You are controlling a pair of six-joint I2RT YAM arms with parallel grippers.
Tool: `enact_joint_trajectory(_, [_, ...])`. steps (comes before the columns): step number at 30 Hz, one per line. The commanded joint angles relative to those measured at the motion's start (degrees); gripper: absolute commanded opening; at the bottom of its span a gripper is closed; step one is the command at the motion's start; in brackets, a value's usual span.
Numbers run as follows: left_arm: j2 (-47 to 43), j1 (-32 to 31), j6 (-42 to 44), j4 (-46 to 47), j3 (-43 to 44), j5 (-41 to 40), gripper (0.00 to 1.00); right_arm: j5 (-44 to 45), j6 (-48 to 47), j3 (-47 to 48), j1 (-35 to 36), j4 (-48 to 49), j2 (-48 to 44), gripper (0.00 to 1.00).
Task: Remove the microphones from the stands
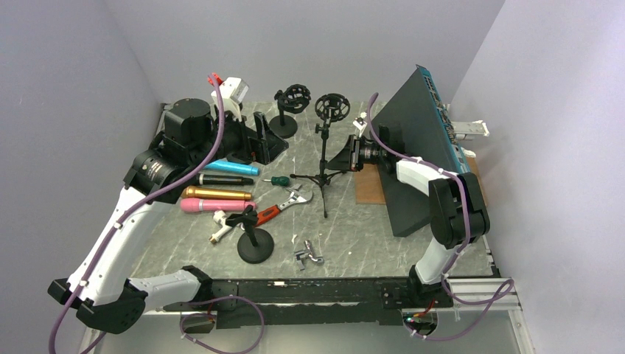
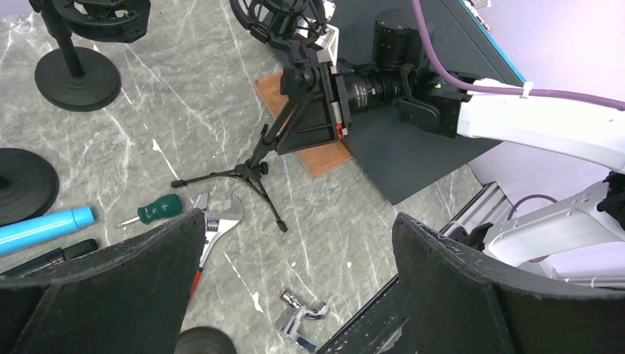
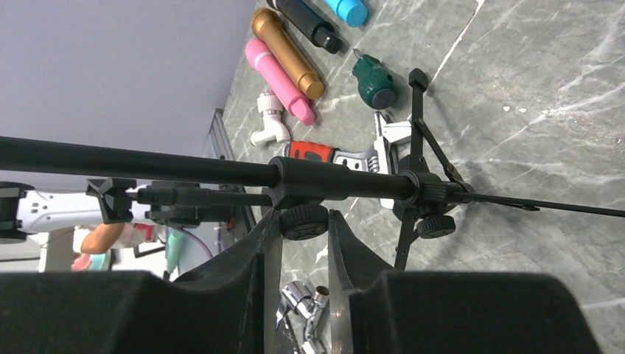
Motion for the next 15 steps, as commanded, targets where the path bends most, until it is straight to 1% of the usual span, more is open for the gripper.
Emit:
enact_joint_trajectory(1, [-1.42, 0.4, 0.51, 0.62, 1.03, 0.74, 0.99, 3.85, -9.2, 0.25, 0.39, -1.68, -2.24, 0.0])
enact_joint_trajectory(4, [-1.68, 0.41, 0.43, 0.78, 0.57, 0.63, 0.99, 9.7, -17.79, -0.84, 1.78, -5.47, -4.04, 0.0])
enact_joint_trajectory(8, [-1.36, 0.41, 0.33, 0.66, 0.88, 1.08, 0.99, 20.89, -27.93, -3.52, 4.25, -8.02, -6.04, 0.0])
enact_joint_trajectory(11, [-1.16, 0.52, 0.33, 0.37, 1.2, 1.25, 0.99, 28.14, -32.28, -5.26, 6.22, -8.12, -7.35, 0.0])
enact_joint_trajectory(15, [-1.52, 0.52, 0.29, 0.14, 0.8, 1.02, 0.99, 38.67, -38.74, -9.19, 10.16, -4.24, -11.03, 0.0])
